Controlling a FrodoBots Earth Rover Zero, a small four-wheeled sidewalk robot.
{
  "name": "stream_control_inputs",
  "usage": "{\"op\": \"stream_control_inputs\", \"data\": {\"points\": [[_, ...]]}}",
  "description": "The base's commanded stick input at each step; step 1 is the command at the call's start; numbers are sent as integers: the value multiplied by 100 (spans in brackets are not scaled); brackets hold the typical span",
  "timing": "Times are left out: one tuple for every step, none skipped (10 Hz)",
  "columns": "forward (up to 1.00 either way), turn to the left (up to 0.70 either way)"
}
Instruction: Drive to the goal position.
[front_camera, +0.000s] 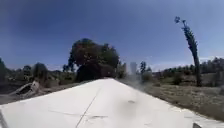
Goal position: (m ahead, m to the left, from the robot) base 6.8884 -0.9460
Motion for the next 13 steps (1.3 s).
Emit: {"op": "stream_control_inputs", "data": {"points": [[70,0],[70,0],[70,0],[70,0],[70,0],[70,0],[70,0],[70,10],[70,14],[70,14],[70,12],[70,0],[70,0]]}}
